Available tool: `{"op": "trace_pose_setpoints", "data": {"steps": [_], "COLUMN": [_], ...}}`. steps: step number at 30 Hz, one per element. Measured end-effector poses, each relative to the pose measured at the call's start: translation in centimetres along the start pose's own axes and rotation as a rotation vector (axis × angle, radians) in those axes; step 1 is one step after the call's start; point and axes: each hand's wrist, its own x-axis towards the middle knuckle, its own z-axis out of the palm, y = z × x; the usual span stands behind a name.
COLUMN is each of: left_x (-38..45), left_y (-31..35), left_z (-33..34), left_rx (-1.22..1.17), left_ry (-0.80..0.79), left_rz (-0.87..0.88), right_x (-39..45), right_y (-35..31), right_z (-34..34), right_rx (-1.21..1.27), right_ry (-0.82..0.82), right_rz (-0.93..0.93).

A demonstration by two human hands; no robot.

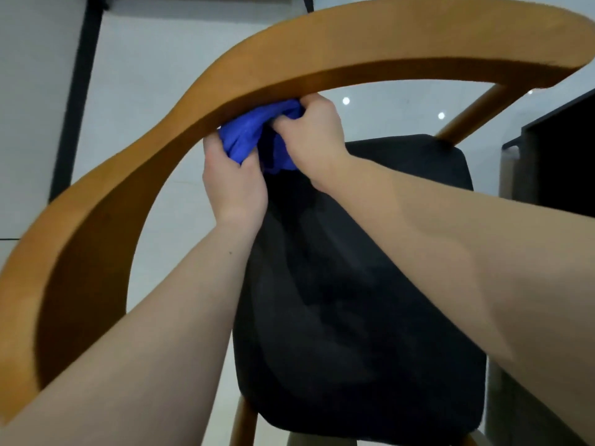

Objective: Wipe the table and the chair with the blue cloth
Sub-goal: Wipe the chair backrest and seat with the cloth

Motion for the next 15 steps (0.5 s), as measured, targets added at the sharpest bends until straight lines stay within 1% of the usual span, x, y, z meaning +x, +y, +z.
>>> {"op": "trace_pose_setpoints", "data": {"steps": [2,3,4,5,7,8,10,12,13,15], "left_x": [0.5,0.7,1.0,1.1,1.5,1.9,3.0,3.5,3.1,2.1], "left_y": [-0.8,-1.2,-1.7,-2.1,-2.2,-2.1,-2.0,-1.7,-1.4,-0.8], "left_z": [-0.3,-0.5,-0.7,-1.1,-1.9,-2.3,-2.9,-3.2,-3.4,-3.8], "left_rx": [0.012,0.029,0.048,0.062,0.094,0.158,0.363,0.61,0.687,0.742], "left_ry": [0.0,-0.004,-0.027,-0.07,-0.197,-0.248,-0.328,-0.411,-0.458,-0.534], "left_rz": [0.01,-0.023,-0.094,-0.201,-0.417,-0.45,-0.367,-0.208,-0.129,0.012], "right_x": [0.2,0.1,0.0,-0.3,-0.7,-0.8,-1.0,-1.4,-1.8,-2.8], "right_y": [0.8,1.3,1.8,2.3,3.3,3.5,3.2,2.7,2.5,2.5], "right_z": [0.3,0.5,0.9,1.4,2.2,2.4,2.3,1.7,1.4,0.9], "right_rx": [-0.029,-0.074,-0.142,-0.22,-0.321,-0.32,-0.303,-0.369,-0.41,-0.448], "right_ry": [-0.018,-0.046,-0.09,-0.141,-0.206,-0.22,-0.247,-0.32,-0.362,-0.42], "right_rz": [-0.043,-0.067,-0.092,-0.109,-0.102,-0.077,-0.04,-0.048,-0.063,-0.08]}}
